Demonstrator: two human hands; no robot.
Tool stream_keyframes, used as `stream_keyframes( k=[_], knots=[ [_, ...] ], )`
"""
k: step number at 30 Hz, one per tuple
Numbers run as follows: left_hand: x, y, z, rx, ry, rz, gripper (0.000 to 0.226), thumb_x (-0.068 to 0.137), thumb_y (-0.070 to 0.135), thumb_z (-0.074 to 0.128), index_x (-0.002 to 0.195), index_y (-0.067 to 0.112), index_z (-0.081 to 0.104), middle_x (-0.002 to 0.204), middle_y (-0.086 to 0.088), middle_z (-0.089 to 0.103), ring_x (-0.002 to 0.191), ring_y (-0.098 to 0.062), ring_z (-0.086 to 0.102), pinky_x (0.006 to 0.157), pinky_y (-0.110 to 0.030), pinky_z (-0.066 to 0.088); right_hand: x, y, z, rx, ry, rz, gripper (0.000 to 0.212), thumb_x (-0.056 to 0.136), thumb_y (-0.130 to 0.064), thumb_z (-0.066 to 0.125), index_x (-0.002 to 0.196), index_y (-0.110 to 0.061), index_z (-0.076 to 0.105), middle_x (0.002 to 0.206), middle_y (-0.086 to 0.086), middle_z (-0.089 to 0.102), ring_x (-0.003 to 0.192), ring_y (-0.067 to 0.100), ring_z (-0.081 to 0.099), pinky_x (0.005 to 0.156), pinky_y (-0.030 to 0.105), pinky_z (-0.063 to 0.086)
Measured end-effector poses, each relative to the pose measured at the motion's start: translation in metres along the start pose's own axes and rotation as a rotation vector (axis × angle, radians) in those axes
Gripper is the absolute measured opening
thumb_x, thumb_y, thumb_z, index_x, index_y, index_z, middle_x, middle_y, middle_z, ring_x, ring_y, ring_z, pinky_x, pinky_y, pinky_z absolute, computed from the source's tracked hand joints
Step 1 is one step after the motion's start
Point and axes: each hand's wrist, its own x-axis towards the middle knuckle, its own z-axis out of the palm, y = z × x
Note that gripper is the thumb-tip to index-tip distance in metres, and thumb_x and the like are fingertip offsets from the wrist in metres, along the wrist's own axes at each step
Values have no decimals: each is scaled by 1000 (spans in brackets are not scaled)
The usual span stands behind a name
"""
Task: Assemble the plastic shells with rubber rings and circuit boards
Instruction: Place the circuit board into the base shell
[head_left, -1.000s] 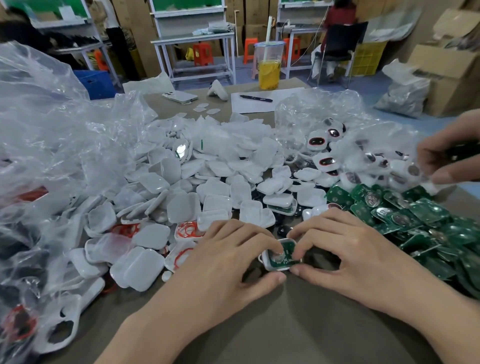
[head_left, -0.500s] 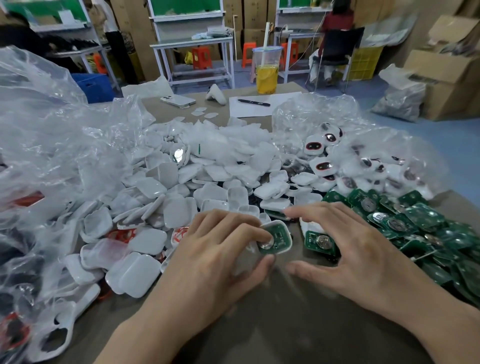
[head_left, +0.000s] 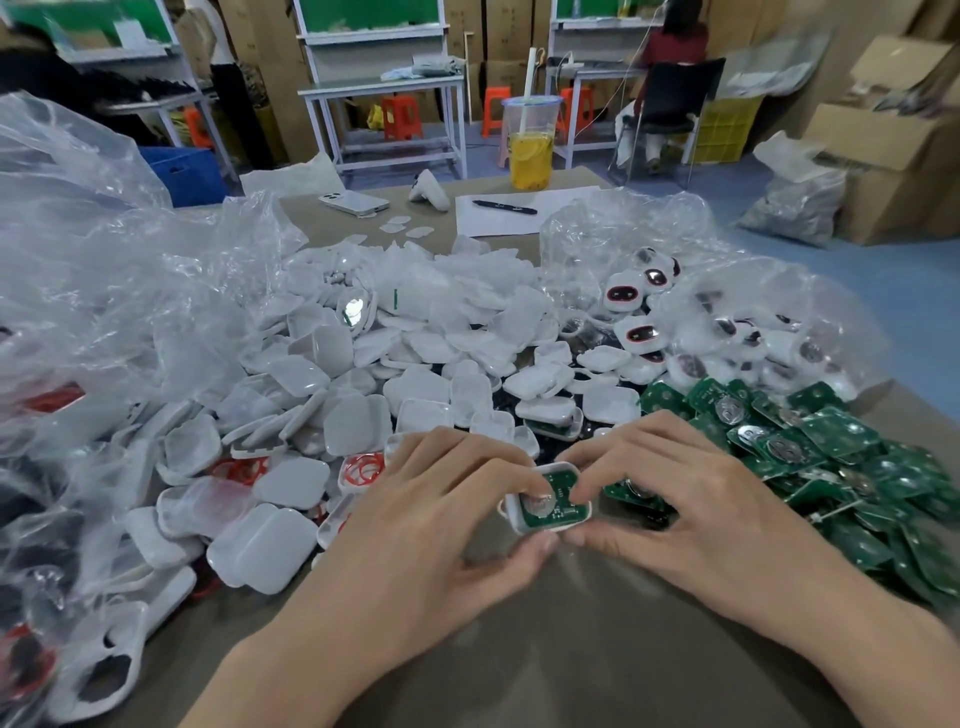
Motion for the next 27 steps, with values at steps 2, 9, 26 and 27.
stream_keyframes(
  k=[2, 9, 26, 27],
  knots=[
    [0, -1, -1, -3, -20, 2, 28, 87, 47, 67, 104, 25, 70, 113, 17, 64, 104, -10, 59, 92, -32, 47, -1, -1, 0, 6, -5, 6, 25, 86, -58, 63, 94, -35, 67, 114, -25, 66, 112, 3, 54, 93, 25, 45],
    [0, -1, 1, -14, -4, -8, 26, 89, 48, 66, 104, 27, 70, 113, 19, 64, 105, -8, 59, 93, -29, 44, 0, -3, 0, -27, 14, -5, 22, 84, -51, 68, 95, -32, 68, 112, -24, 66, 111, 3, 55, 93, 24, 45],
    [0, -2, 2, -32, 13, 4, 22, 88, 46, 70, 99, 27, 69, 110, 19, 64, 103, -9, 60, 91, -31, 46, -2, -1, 0, -35, 0, -6, 22, 87, -58, 61, 98, -38, 64, 115, -29, 63, 112, 2, 55, 92, 23, 45],
    [0, -2, 2, -33, 13, 6, 21, 88, 46, 70, 98, 27, 69, 109, 19, 64, 103, -9, 60, 91, -32, 46, -2, -2, 0, -42, -1, -8, 22, 87, -57, 61, 97, -37, 64, 114, -29, 63, 111, 2, 55, 92, 23, 45]
  ],
)
